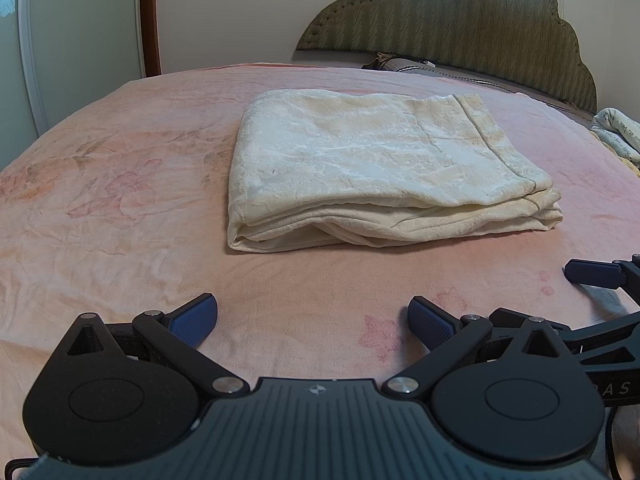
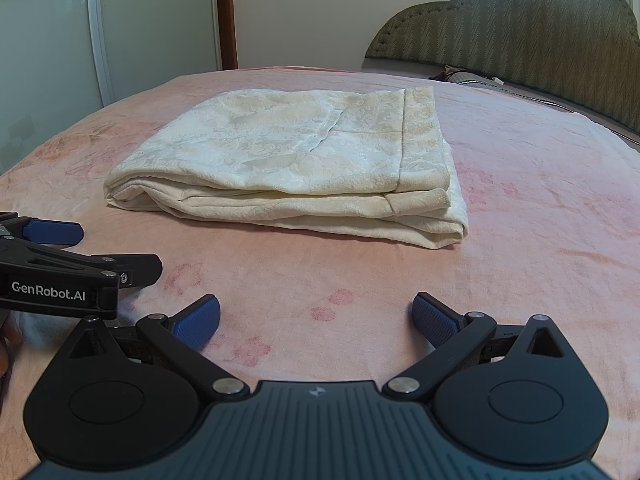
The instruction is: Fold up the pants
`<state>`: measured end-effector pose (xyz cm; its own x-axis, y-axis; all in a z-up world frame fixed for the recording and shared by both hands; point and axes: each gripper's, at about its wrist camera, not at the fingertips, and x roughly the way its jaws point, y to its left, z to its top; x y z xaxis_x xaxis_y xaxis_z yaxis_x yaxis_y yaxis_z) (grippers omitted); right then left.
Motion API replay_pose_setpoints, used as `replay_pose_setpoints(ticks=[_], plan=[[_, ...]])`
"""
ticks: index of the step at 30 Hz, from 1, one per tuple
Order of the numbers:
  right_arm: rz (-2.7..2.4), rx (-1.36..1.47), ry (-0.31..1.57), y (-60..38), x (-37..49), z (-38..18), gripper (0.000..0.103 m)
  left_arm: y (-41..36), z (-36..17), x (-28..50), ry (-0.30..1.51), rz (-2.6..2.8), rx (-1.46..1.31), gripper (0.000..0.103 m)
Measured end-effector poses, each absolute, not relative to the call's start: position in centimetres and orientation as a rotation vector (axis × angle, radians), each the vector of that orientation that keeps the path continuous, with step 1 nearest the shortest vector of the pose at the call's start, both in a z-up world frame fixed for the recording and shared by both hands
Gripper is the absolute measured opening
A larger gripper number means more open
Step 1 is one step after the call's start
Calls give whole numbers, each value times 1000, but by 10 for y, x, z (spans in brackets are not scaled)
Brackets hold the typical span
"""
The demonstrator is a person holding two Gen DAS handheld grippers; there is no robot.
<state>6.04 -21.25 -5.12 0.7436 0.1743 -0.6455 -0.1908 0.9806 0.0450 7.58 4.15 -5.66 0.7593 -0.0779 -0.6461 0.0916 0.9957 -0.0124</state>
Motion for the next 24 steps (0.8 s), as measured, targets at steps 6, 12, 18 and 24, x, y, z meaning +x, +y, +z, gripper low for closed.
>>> replay_pose_setpoints(ticks=[6, 12, 18, 24], plan=[[200, -24, 705, -212, 60, -51, 103, 43, -57, 77, 702, -96, 18, 103], [200, -24, 705, -212, 60, -51, 103, 43, -57, 77, 702, -96, 18, 103], [200, -25, 705, -212, 60, -51, 103, 43, -57, 77, 702, -97, 19, 103], [200, -25, 705, -212, 60, -51, 103, 42, -57, 77, 702, -96, 18, 103]])
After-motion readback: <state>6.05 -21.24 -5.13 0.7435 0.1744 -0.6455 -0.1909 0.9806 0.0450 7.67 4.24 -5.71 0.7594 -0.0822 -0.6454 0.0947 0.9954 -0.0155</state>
